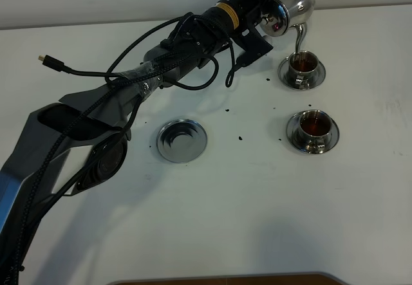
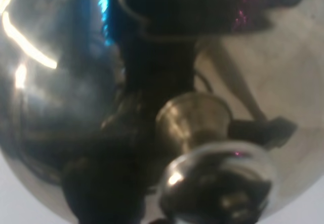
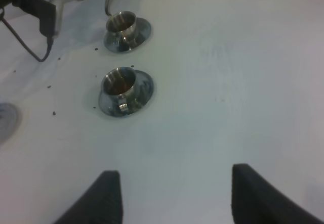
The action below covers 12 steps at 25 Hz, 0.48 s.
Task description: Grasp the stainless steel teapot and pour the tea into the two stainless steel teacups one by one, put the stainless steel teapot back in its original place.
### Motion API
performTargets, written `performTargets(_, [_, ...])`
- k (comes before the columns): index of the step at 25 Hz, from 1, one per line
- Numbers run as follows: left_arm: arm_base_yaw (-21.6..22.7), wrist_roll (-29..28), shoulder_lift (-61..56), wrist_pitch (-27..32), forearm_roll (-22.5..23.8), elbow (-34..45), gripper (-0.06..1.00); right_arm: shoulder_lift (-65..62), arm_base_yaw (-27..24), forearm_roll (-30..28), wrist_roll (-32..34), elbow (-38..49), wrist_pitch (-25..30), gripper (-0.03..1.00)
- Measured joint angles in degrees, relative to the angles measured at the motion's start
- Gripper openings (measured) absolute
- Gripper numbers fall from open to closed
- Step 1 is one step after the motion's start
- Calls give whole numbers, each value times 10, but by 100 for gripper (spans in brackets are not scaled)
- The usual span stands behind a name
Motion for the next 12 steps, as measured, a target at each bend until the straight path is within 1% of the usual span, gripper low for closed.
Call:
performTargets(4, [0, -2, 0, 14, -18, 0, 24, 0, 0, 0, 0, 0, 0, 48])
performTargets(10, [0, -2, 0, 63, -63, 0, 24, 0, 0, 0, 0, 0, 0, 48])
performTargets(12, [0, -5, 0, 74, -86, 0, 24, 0, 0, 0, 0, 0, 0, 48])
